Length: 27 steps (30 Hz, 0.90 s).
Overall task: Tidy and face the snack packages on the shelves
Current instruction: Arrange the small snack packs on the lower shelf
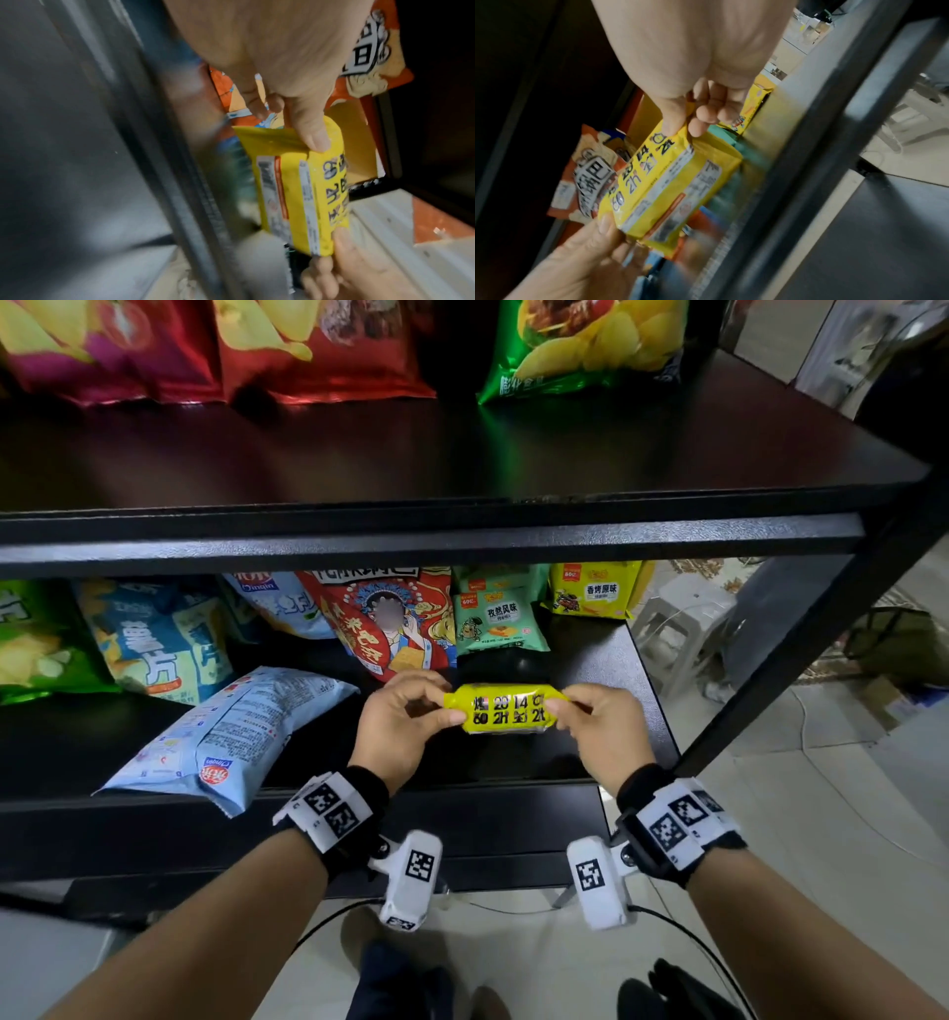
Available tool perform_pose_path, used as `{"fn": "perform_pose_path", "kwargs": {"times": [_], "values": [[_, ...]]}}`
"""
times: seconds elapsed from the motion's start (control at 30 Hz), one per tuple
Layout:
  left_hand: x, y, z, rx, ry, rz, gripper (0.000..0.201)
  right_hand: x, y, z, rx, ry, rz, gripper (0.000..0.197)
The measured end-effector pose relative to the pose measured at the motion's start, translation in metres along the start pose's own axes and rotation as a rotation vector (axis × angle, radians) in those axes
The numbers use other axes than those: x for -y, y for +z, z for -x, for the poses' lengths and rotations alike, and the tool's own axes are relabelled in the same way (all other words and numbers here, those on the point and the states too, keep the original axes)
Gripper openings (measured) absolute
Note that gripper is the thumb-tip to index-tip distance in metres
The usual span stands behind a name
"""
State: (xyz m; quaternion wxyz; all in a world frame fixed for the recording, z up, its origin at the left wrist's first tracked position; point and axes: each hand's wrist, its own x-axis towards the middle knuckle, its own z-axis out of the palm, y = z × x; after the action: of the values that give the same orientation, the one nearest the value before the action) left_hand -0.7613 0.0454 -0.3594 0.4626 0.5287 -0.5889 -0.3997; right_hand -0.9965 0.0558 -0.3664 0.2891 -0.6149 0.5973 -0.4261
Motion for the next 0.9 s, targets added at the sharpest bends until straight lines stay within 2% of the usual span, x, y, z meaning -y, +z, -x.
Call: {"fn": "perform_pose_path", "kwargs": {"times": [0.1,0.23,0.33,0.43,0.53,0.57,0.63,0.67,0.73,0.83,0.87,0.9], "values": [[-0.012,-0.003,-0.006,0.042,-0.025,0.131,0.024,0.010,-0.007,-0.006,0.016,0.052,-0.079,0.049],[-0.023,-0.007,-0.012,0.008,-0.064,0.253,0.029,0.017,-0.005,-0.005,0.081,0.233,-0.319,0.043],[-0.029,-0.009,-0.017,0.006,0.023,0.054,0.021,0.025,-0.003,0.000,0.221,0.317,-0.334,0.030],[-0.040,-0.015,-0.024,0.062,0.141,-0.175,0.019,0.034,-0.007,-0.003,0.338,0.230,-0.234,0.010],[-0.055,-0.013,-0.031,0.121,0.240,-0.297,0.026,0.046,-0.010,-0.009,0.539,0.248,-0.383,0.046],[-0.059,-0.010,-0.033,0.137,0.275,-0.325,0.028,0.051,-0.008,-0.009,0.619,0.267,-0.432,0.048],[-0.064,-0.003,-0.035,0.163,0.316,-0.348,0.024,0.059,-0.003,-0.008,0.700,0.291,-0.474,0.035],[-0.066,-0.001,-0.037,0.169,0.319,-0.334,0.021,0.060,0.000,-0.007,0.678,0.298,-0.495,0.029],[-0.065,-0.004,-0.038,0.130,0.299,-0.271,0.017,0.058,0.004,-0.006,0.540,0.325,-0.610,0.025],[-0.057,-0.016,-0.031,-0.052,0.272,-0.331,0.026,0.050,0.004,-0.006,0.304,0.419,-0.894,0.031],[-0.056,-0.017,-0.026,-0.033,0.237,-0.347,0.031,0.047,0.005,-0.007,0.243,0.435,-0.939,0.034],[-0.056,-0.014,-0.020,0.051,0.171,-0.325,0.035,0.045,0.007,-0.006,0.192,0.428,-0.928,0.036]]}}
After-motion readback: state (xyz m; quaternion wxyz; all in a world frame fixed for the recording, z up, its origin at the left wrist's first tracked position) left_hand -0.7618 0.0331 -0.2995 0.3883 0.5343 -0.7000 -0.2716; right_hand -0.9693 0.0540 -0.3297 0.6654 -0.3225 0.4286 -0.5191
